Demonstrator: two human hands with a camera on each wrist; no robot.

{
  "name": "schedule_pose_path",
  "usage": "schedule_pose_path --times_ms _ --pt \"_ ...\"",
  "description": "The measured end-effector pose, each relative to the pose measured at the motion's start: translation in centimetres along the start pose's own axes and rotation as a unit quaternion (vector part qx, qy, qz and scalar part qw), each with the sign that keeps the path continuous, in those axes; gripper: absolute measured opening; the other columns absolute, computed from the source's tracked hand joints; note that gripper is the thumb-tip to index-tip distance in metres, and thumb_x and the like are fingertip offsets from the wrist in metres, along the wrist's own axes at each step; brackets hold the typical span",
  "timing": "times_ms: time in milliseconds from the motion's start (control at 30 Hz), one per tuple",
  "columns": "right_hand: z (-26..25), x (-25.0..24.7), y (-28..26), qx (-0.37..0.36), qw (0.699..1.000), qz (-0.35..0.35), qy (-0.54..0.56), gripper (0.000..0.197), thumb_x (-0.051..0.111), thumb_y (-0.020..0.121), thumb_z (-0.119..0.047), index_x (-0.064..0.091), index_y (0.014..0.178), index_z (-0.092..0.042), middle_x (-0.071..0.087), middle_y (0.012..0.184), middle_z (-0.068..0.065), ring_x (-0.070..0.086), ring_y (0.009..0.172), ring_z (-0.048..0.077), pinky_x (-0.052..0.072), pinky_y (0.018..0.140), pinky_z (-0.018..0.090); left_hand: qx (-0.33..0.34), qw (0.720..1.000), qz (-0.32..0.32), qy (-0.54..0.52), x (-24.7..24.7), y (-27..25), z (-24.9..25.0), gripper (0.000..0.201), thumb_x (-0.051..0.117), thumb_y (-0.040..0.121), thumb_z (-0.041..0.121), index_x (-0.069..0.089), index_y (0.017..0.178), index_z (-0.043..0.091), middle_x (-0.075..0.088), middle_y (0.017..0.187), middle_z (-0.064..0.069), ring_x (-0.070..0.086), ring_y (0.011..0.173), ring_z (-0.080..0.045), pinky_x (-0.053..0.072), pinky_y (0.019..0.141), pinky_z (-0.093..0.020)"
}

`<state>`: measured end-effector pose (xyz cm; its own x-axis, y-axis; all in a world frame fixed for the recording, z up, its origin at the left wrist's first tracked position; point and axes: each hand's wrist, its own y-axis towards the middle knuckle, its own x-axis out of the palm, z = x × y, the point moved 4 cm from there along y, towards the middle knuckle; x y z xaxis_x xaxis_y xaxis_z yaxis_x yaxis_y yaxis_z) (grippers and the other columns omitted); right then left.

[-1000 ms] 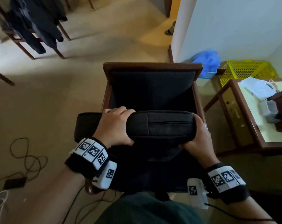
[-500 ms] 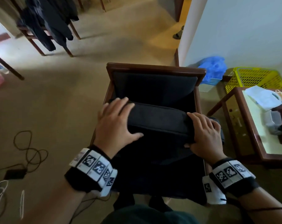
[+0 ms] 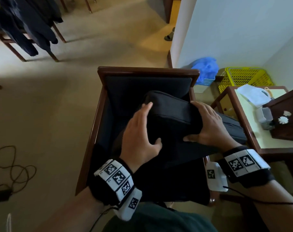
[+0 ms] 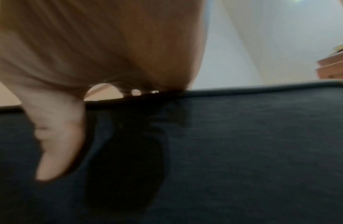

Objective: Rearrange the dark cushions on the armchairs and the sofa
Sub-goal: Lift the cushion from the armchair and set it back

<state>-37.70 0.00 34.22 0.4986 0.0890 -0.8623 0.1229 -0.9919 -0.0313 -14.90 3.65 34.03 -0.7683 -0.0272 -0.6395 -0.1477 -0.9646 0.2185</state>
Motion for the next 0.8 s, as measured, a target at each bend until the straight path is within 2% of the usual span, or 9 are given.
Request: schedule_pose_path --times_ms 67,167,267,367,433,600,667,733,800 --pt "-2.4 -0.7 0.2 -0.050 0.999 0.005 0.011 0.128 0.066 0.038 -0.071 0.031 0.151 -0.022 0.042 0.148 0.004 0.037 0.138 0.028 0.031 0.110 0.051 0.049 0.998 -0.033 -0.033 0.7 0.4 0.7 0.095 0.075 0.070 0.023 0.026 0.152 0.022 0.038 0.153 0.001 0.037 0.141 -0.014 0.035 0.114 -0.036" --pt "-3.4 -1.5 0.1 -0.052 0.997 0.054 0.008 0.123 0.067 0.040 -0.072 0.033 0.148 -0.026 0.046 0.138 0.004 0.044 0.129 0.030 0.036 0.105 0.055 0.087 0.992 -0.057 -0.071 2.1 1.7 -1.2 0.099 0.080 0.069 0.030 0.025 0.151 0.019 0.036 0.151 -0.001 0.039 0.138 -0.019 0.039 0.110 -0.046" --pt "-2.7 -1.4 -1.2 -0.031 0.995 0.097 0.016 0.114 0.068 0.040 -0.076 0.045 0.138 -0.023 0.051 0.128 -0.001 0.049 0.120 0.025 0.040 0.099 0.051 0.003 0.989 -0.142 -0.042 3.6 2.7 -5.9 0.128 0.082 0.050 0.061 0.017 0.153 0.022 0.022 0.157 0.004 0.024 0.145 -0.013 0.030 0.115 -0.048" --pt "-2.7 -0.5 -2.2 -0.026 0.992 0.123 0.012 0.105 0.070 0.039 -0.075 0.052 0.128 -0.022 0.051 0.117 -0.011 0.051 0.113 0.019 0.036 0.093 0.039 -0.041 0.965 -0.259 0.012 4.7 2.5 -8.7 0.132 0.086 0.042 0.062 0.022 0.151 0.022 0.037 0.144 0.010 0.037 0.132 -0.009 0.035 0.112 -0.039" --pt "-3.0 -0.3 -2.3 -0.020 0.988 0.150 0.035 0.100 0.073 0.037 -0.073 0.056 0.120 -0.020 0.050 0.111 -0.014 0.053 0.108 0.017 0.036 0.091 0.038 -0.032 0.963 -0.262 0.048 4.7 2.8 -8.9 0.119 0.093 0.047 0.050 0.032 0.144 0.017 0.051 0.136 0.002 0.052 0.124 -0.021 0.039 0.102 -0.030" --pt "-4.2 -2.2 -0.9 -0.032 0.971 0.206 0.117 0.086 0.080 0.028 -0.063 0.062 0.101 -0.019 0.058 0.095 -0.009 0.057 0.090 0.016 0.049 0.082 0.051 0.021 0.968 -0.230 0.099 3.2 4.8 -6.5 0.103 0.094 0.047 0.047 0.042 0.129 0.013 0.062 0.119 0.000 0.063 0.106 -0.028 0.045 0.089 -0.036" --pt "-4.0 -3.8 -0.7 -0.031 0.956 0.227 0.185 0.085 0.082 0.025 -0.058 0.061 0.100 -0.023 0.062 0.092 -0.005 0.059 0.086 0.014 0.052 0.080 0.040 0.049 0.971 -0.210 0.107 1.7 5.4 -5.2 0.103 0.093 0.045 0.050 0.044 0.129 0.014 0.064 0.118 0.001 0.065 0.104 -0.026 0.046 0.089 -0.037" --pt "-3.5 -5.0 -1.0 -0.043 0.940 0.239 0.241 0.087 0.087 0.025 -0.050 0.060 0.103 -0.022 0.063 0.092 -0.008 0.058 0.084 0.002 0.049 0.078 0.023 0.070 0.973 -0.191 0.110 0.1 5.9 -3.8 0.107 0.090 0.042 0.055 0.045 0.130 0.016 0.065 0.119 0.001 0.065 0.106 -0.024 0.048 0.093 -0.040" --pt "-2.7 -4.7 -1.5 -0.047 0.924 0.242 0.291 0.091 0.089 0.027 -0.044 0.062 0.110 -0.017 0.066 0.098 -0.006 0.060 0.090 -0.002 0.046 0.080 0.016 0.082 0.971 -0.183 0.132 -1.1 6.2 -2.9 0.108 0.087 0.042 0.057 0.045 0.133 0.019 0.065 0.120 0.002 0.063 0.109 -0.022 0.048 0.097 -0.045"
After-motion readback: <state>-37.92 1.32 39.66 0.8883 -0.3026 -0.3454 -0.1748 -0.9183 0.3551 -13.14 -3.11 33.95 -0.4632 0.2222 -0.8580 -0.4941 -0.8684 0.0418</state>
